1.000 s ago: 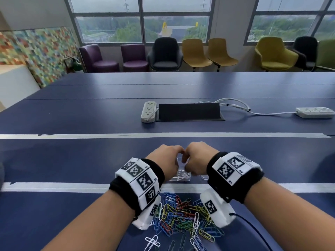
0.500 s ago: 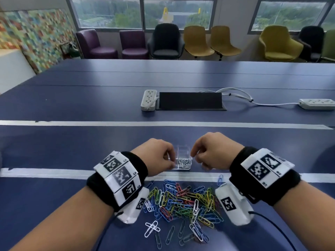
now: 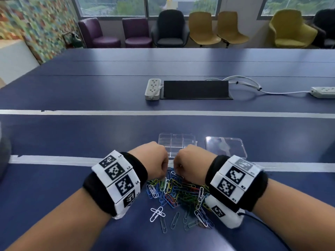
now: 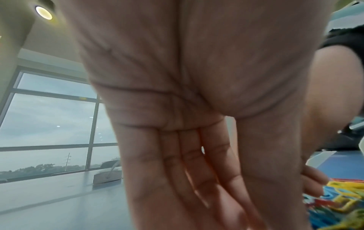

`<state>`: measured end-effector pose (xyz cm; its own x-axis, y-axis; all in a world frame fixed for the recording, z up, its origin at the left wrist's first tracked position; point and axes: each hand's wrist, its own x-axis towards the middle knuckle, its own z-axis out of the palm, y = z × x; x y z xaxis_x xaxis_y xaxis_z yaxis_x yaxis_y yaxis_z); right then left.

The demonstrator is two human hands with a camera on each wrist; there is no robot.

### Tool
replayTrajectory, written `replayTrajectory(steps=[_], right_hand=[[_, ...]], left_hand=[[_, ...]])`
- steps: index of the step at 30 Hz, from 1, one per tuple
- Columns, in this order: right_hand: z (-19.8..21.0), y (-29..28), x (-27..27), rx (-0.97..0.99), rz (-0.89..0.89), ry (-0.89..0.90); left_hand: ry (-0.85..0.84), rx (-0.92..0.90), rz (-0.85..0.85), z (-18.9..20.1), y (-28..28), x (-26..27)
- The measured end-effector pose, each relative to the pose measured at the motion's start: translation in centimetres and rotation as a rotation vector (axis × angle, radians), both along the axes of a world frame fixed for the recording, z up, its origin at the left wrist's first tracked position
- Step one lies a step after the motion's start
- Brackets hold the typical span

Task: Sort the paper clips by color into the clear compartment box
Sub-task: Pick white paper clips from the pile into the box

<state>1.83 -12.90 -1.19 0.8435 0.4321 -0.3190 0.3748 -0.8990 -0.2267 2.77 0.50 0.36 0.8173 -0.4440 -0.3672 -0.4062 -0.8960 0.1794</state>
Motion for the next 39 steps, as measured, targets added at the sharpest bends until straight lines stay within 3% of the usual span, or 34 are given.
replayTrajectory(steps=[9, 17, 29, 39], right_hand=[[0.0, -0.2, 0.6, -0.072, -0.014, -0.04], [-0.1, 0.6, 0.3, -0.108, -0.021, -0.021], [1.2, -3.2, -0.5, 0.172, -0.075, 0.058], [0.2, -4.8, -3.2, 0.024, 0.113, 0.082]], left_hand=[[0.03, 0.064, 0.008, -0.7, 1.8, -0.6], [0.053, 0.076, 0.02, -0.8, 0.1, -1.3], [0.052, -0.068, 0.004, -1.2, 0.9, -1.4], [0.006, -0.003, 0.017, -1.7, 0.9, -1.5]])
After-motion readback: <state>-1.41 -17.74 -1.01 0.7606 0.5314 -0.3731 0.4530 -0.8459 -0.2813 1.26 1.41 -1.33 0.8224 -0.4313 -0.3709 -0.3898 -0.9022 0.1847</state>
